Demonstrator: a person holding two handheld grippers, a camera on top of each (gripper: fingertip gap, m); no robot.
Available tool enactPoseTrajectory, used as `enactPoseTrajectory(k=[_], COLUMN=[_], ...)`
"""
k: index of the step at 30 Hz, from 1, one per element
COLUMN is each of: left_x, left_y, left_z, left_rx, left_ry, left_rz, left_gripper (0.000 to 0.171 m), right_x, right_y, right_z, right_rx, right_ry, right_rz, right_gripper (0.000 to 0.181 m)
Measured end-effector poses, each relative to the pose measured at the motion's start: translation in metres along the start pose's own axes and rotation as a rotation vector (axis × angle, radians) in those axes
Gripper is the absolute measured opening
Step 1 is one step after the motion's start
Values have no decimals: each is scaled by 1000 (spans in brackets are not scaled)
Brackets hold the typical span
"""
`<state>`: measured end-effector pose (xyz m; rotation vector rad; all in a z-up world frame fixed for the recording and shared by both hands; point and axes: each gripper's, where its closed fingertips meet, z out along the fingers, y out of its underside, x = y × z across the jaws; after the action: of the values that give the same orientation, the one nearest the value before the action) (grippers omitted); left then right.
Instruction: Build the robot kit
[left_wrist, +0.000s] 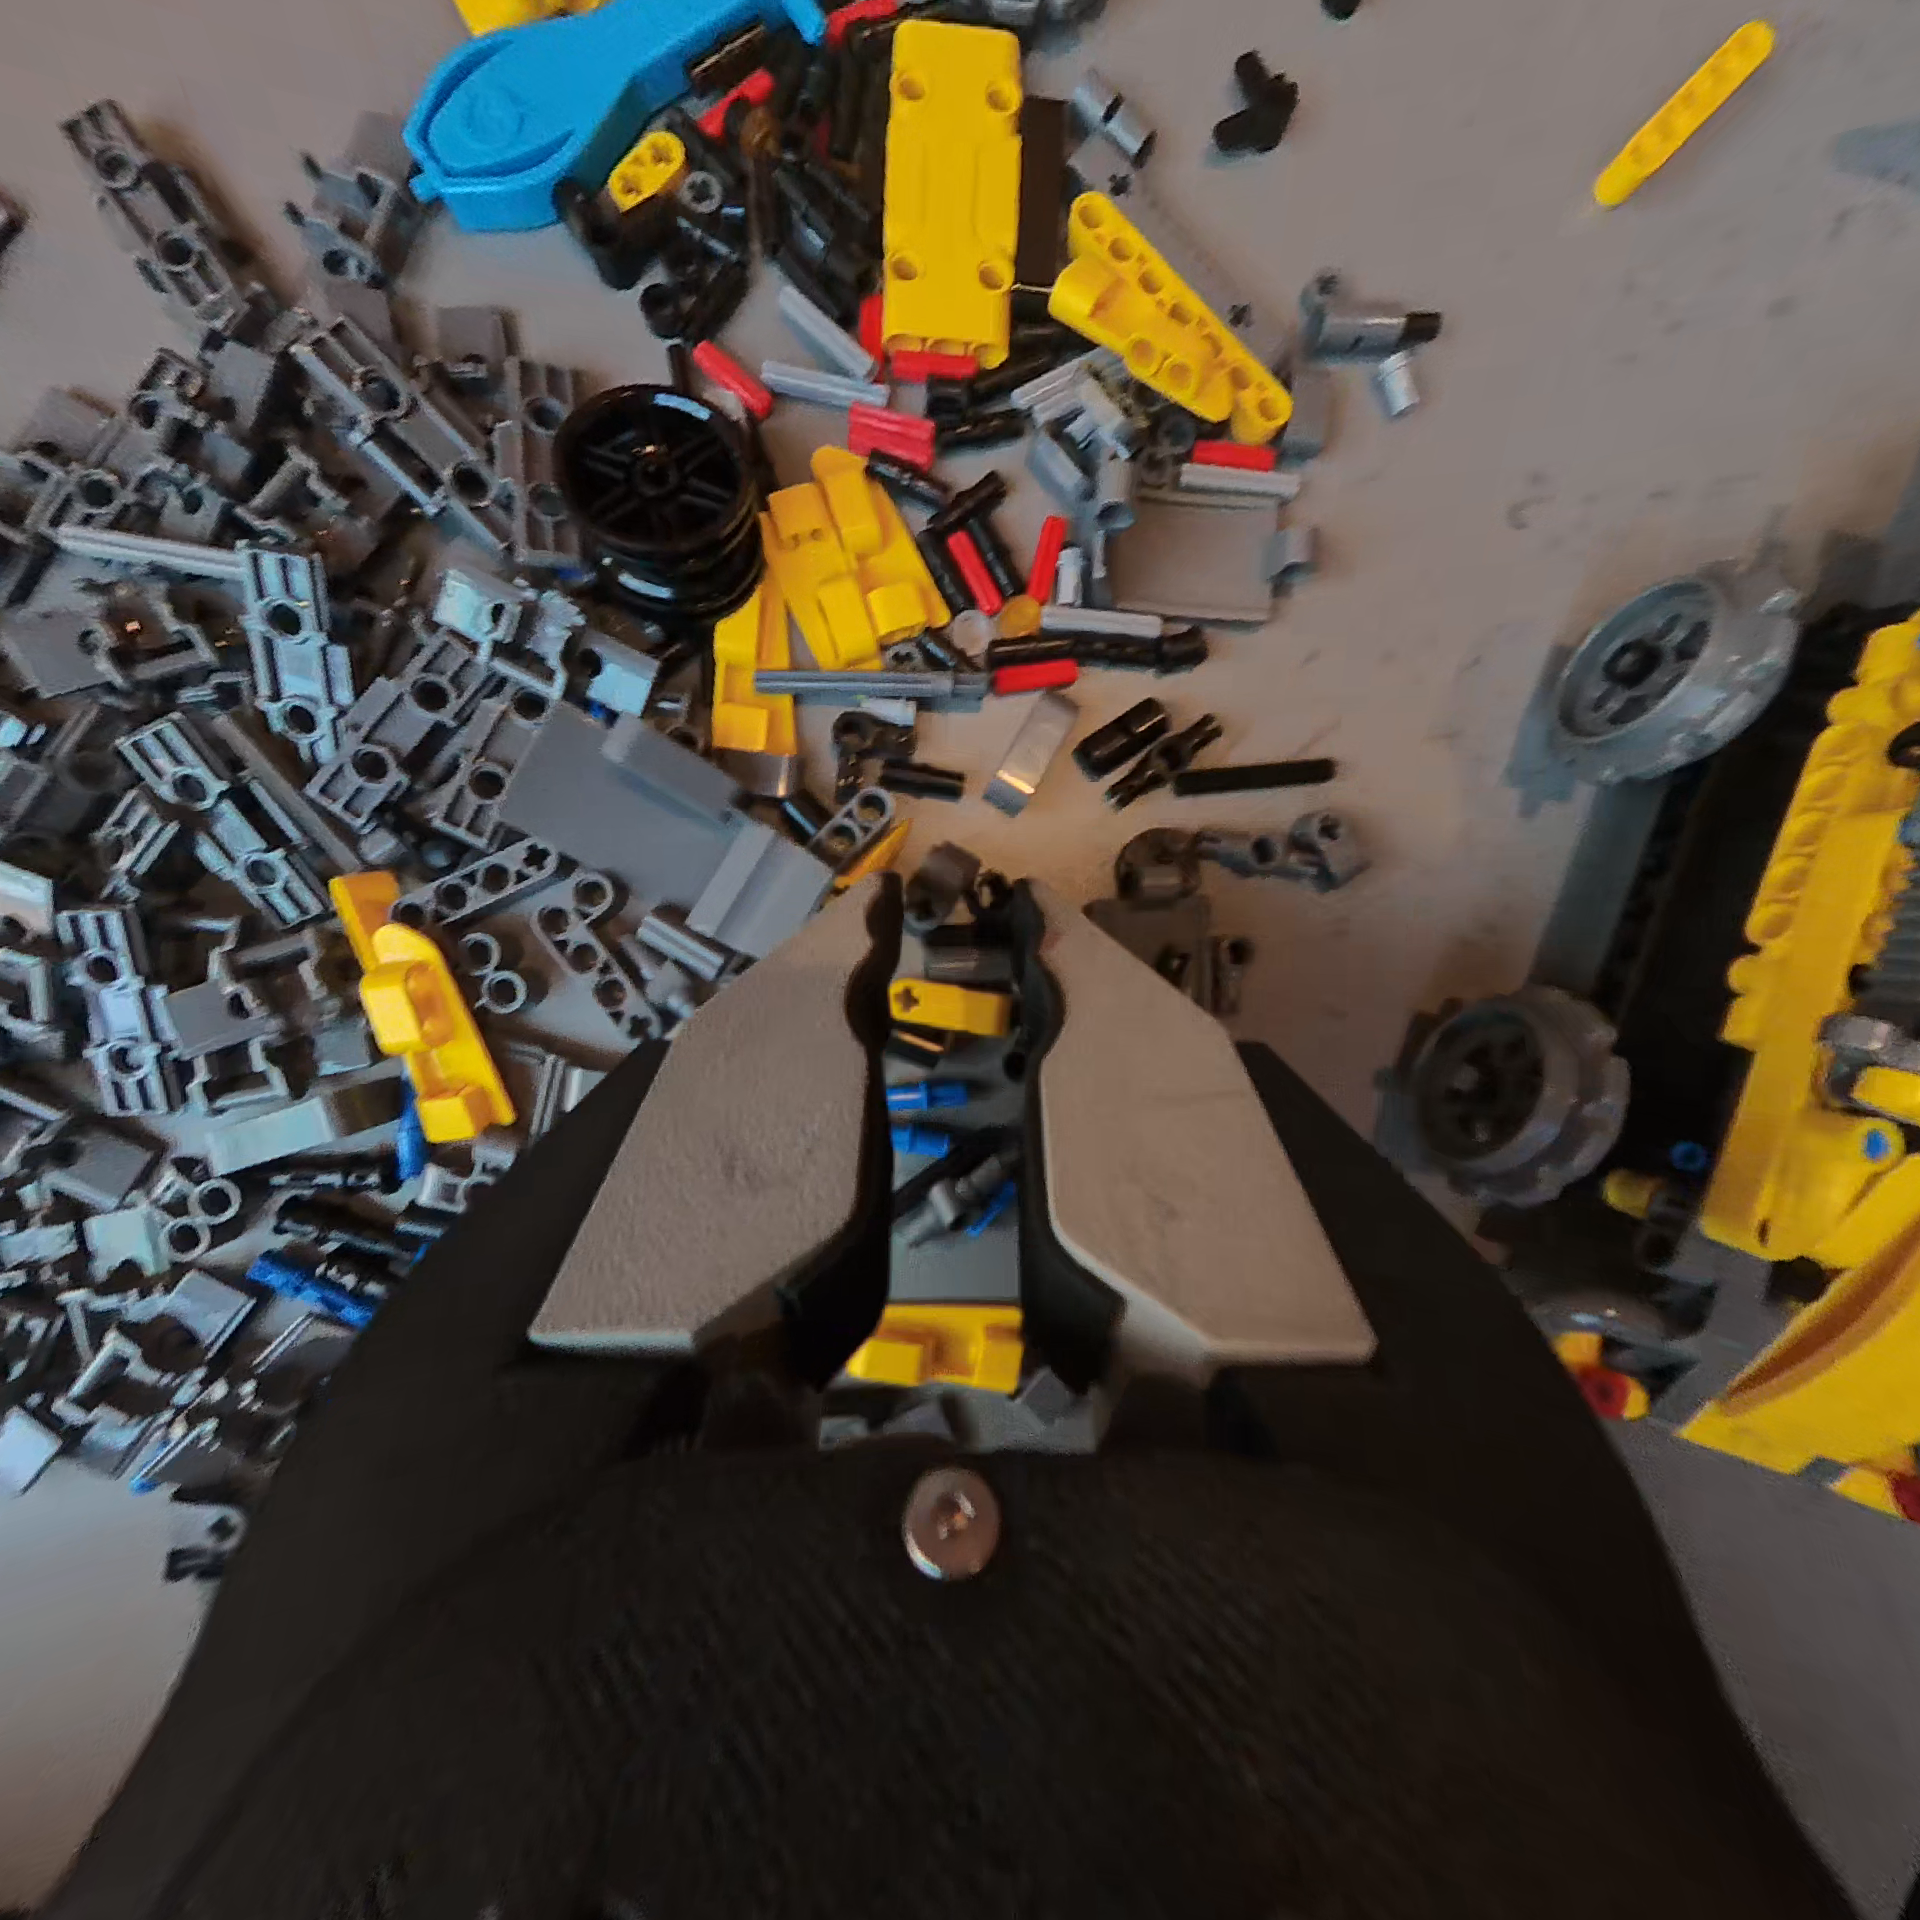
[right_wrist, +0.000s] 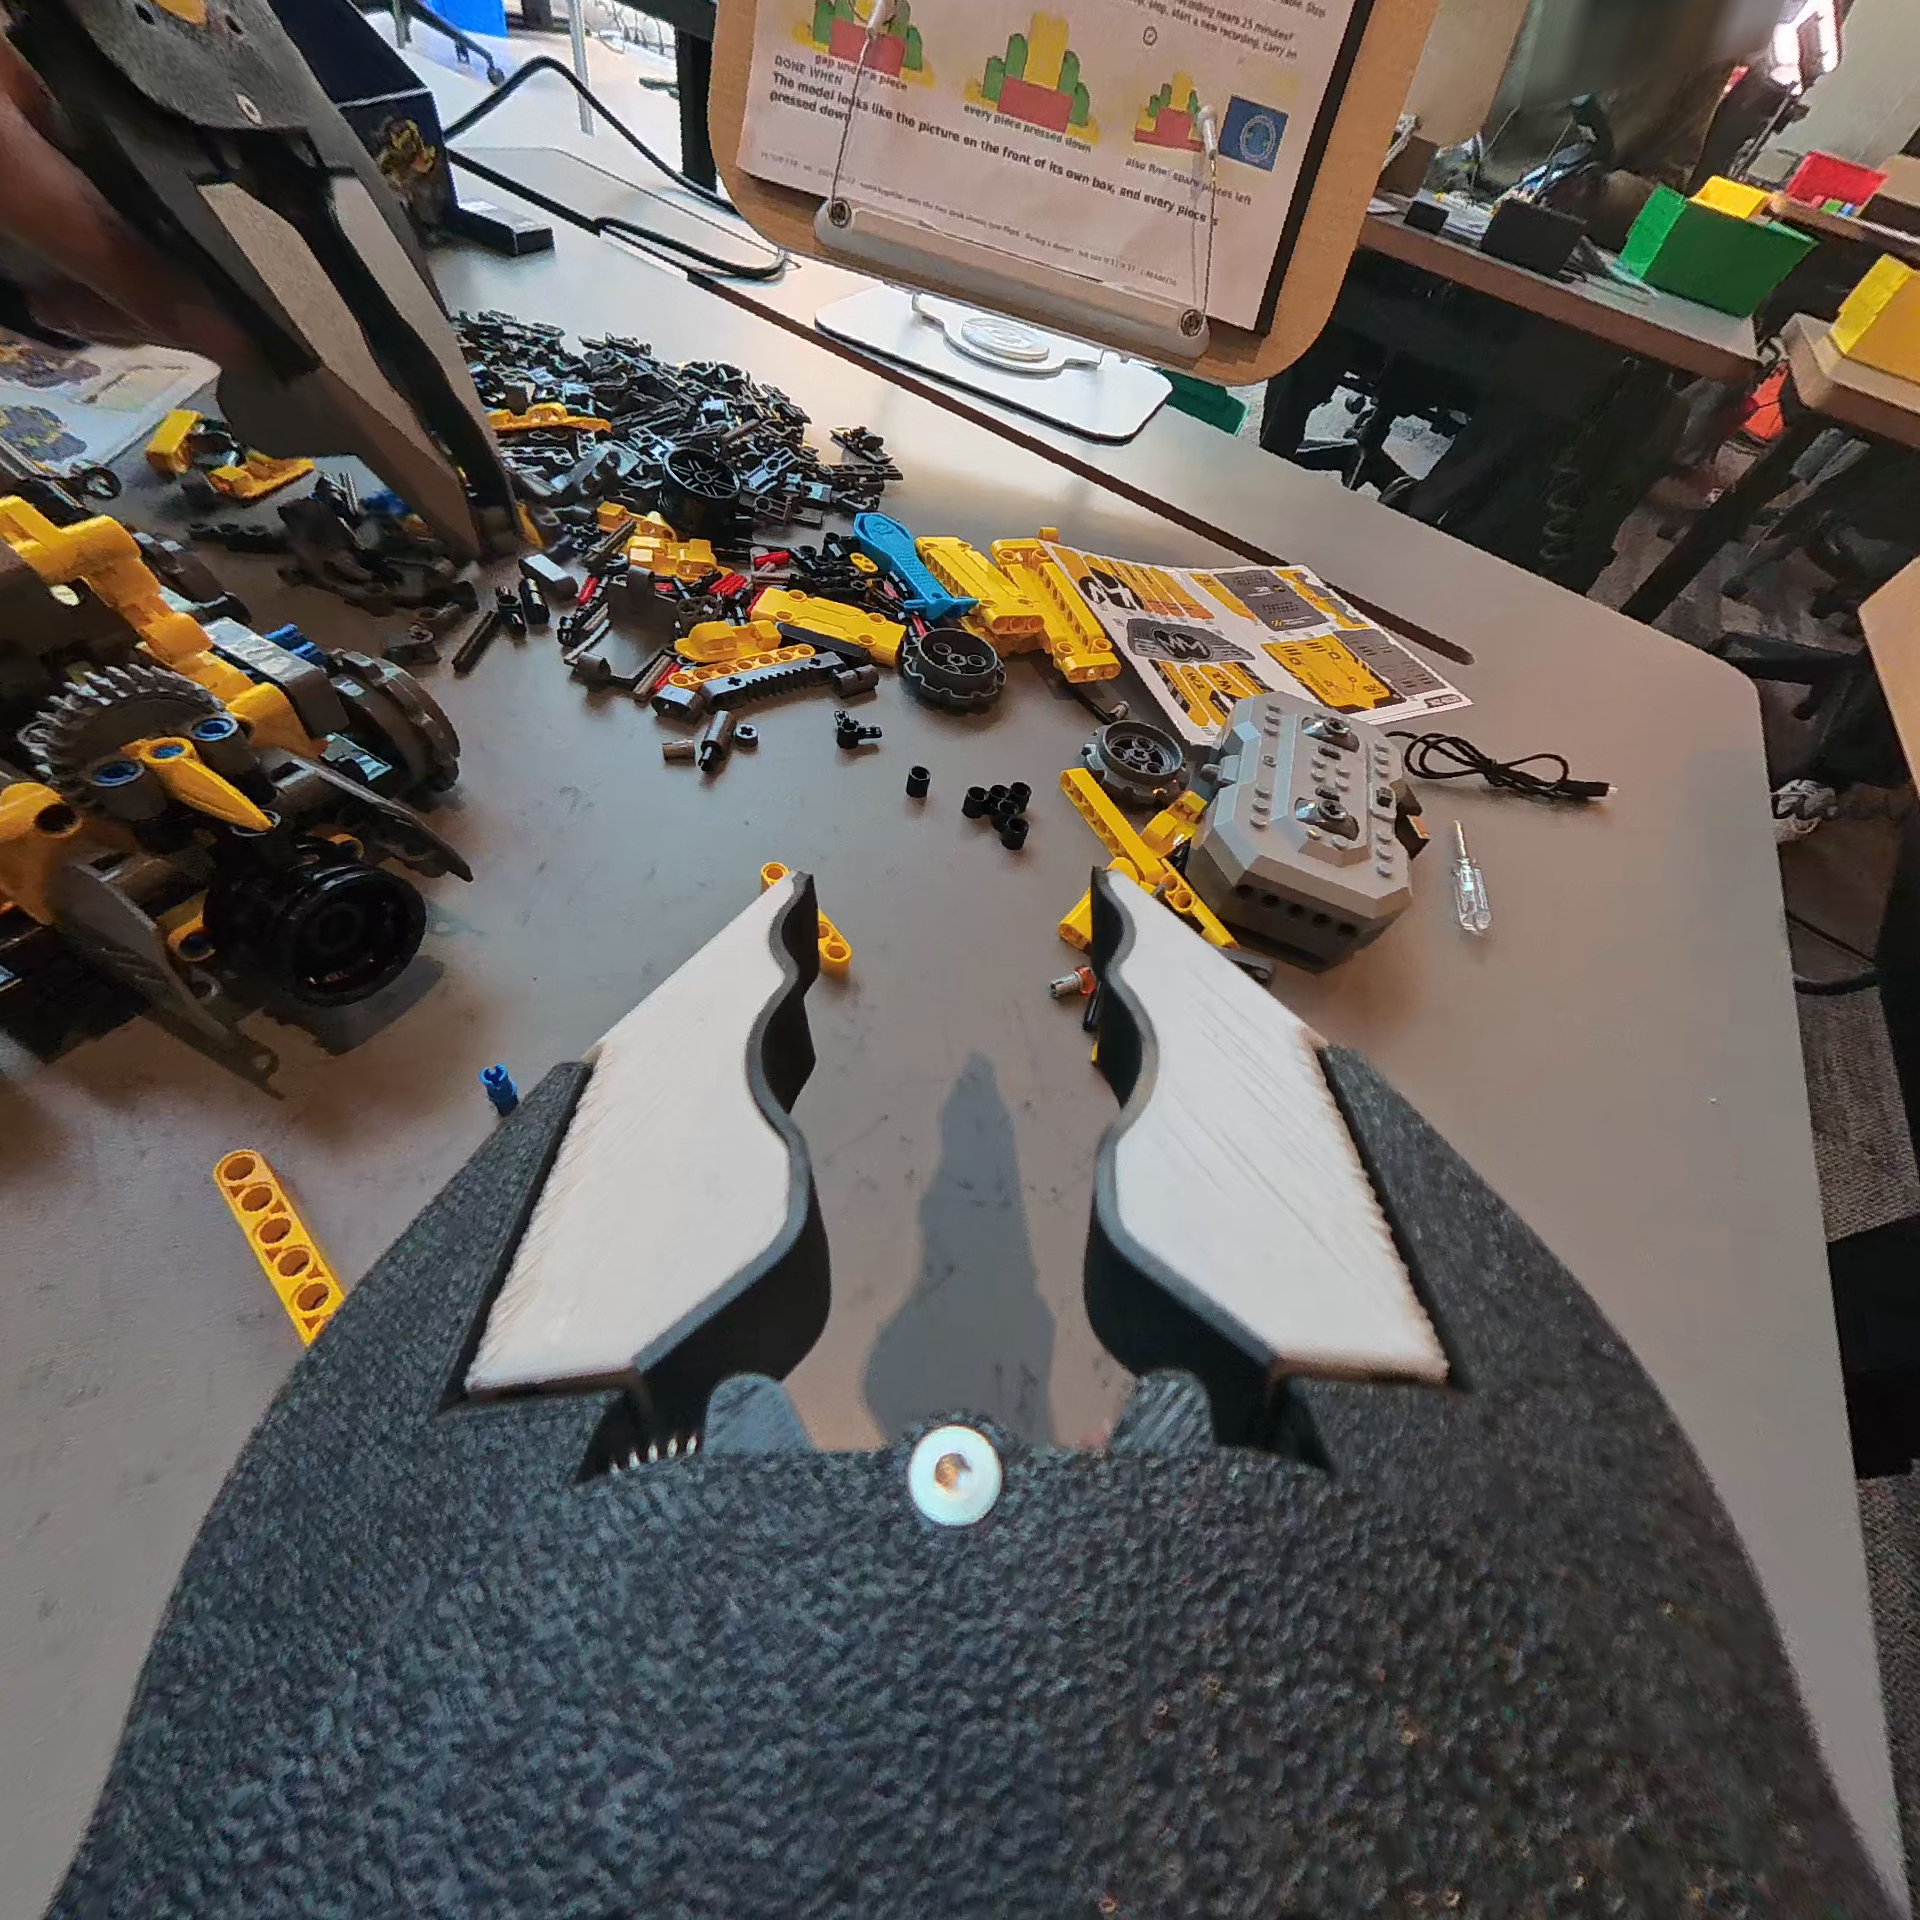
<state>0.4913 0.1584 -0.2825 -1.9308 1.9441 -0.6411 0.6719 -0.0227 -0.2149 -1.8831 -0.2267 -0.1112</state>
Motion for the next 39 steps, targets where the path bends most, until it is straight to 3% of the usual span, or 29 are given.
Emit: enactPoseTrajectory(k=[3,7,12,17,22,29,33,36,39], left_x=[-12,-30,-20,-1,-4,-12,-4,6,16], left_y=[-3,-27,-57,-58,-52,-45,-41,-43,-41], left_z=[-10,-27,-24,13,27,26,22,17,13], left_rx=[26,141,229,96,14,-14,-18,-10,-46], left_ry=[-24,-63,24,57,8,-30,18,55,87], left_rz=[-1,-49,-91,-12,30,69,84,162,336], left_gripper=[17,19,18,12,11,7,12,12,13], right_x=[1,3,3,3,4,3,2,2,1], right_y=[-1,0,2,3,2,1,0,0,-1], right_z=[-1,0,1,2,1,1,0,0,-1], right_rx=[6,2,-4,-14,-9,-1,5,10,13], right_ry=[1,3,0,6,3,-6,-7,-9,-11], right_rz=[5,20,28,21,28,32,31,33,32], right_gripper=[52,52,52,52,52,52,52,52,52])
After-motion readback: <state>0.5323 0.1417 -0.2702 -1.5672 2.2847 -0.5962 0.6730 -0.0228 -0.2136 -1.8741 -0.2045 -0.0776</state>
